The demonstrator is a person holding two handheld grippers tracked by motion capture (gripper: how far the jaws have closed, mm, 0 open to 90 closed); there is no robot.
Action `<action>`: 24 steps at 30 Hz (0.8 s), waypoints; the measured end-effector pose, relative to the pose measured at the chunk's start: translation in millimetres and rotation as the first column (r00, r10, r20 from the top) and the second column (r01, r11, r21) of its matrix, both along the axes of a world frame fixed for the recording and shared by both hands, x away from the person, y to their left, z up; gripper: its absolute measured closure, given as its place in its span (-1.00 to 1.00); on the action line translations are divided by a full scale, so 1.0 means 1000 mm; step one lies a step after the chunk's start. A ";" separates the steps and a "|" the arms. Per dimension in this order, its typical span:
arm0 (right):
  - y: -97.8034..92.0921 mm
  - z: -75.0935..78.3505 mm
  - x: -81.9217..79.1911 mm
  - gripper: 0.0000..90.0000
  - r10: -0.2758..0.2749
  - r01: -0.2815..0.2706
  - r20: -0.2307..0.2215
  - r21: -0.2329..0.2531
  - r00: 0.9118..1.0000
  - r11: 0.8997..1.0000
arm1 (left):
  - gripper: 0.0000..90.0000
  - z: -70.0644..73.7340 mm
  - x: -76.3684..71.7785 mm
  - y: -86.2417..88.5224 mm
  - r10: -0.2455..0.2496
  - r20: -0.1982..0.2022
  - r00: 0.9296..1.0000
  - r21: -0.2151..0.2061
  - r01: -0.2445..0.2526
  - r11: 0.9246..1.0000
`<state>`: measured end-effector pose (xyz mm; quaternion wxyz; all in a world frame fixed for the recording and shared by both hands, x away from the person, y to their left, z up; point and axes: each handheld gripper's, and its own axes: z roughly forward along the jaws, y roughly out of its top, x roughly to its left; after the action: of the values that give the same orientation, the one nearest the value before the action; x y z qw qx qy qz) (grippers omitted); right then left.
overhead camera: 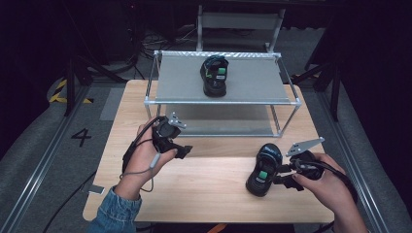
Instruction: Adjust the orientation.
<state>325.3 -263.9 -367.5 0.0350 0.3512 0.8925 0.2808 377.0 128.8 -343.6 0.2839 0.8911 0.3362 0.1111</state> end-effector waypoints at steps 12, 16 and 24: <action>0.023 -0.005 0.009 0.92 0.057 -0.058 -0.034 -0.017 0.998 0.998 | -0.28 -0.017 0.001 0.020 0.060 -0.044 0.997 0.002 -0.060 0.998; 0.020 0.001 0.004 0.94 0.055 -0.055 -0.009 -0.020 0.998 0.998 | -0.28 -0.020 0.003 0.024 0.056 -0.045 0.997 0.011 -0.056 0.998; 0.001 0.011 -0.009 0.93 0.027 -0.027 -0.009 -0.057 1.000 0.998 | -0.27 -0.027 0.009 0.037 0.084 -0.075 0.994 0.020 -0.083 0.996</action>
<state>316.6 -262.4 -356.6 0.0377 0.3391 0.9050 0.2542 386.3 165.9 -371.0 0.2585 0.8821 0.3829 0.0919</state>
